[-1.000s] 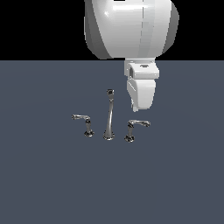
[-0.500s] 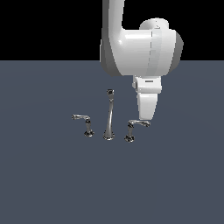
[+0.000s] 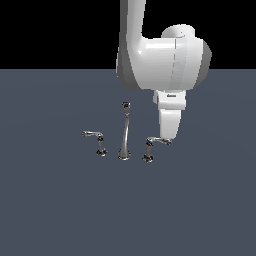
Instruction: Turn on the faucet by rotating a designated handle.
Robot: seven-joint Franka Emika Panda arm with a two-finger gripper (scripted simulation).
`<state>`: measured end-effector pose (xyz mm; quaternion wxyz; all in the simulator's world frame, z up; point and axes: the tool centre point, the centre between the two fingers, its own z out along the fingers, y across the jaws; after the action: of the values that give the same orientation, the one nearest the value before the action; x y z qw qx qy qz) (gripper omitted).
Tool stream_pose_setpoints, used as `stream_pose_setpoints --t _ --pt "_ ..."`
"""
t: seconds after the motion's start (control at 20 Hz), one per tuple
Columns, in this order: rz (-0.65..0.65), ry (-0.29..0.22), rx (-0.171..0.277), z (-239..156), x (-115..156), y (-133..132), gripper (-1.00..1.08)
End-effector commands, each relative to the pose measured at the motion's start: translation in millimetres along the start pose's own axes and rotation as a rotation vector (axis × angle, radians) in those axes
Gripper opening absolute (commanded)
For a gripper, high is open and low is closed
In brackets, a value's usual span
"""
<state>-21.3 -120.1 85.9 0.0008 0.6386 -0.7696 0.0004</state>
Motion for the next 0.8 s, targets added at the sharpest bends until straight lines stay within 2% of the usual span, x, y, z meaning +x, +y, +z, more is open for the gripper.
stream_pose_setpoints --t 0.0,0.5,0.6,0.75 --pt "0.001 0.0 0.0 0.0 2.9 6.5 -1.0" --pt "0.003 -0.001 0.0 0.1 17.4 39.8 -1.0" --pt "-0.001 -0.002 0.011 -0.5 13.8 31.5 -1.0" --pt "0.0 -0.002 0.009 -0.4 11.0 42.4 -1.0"
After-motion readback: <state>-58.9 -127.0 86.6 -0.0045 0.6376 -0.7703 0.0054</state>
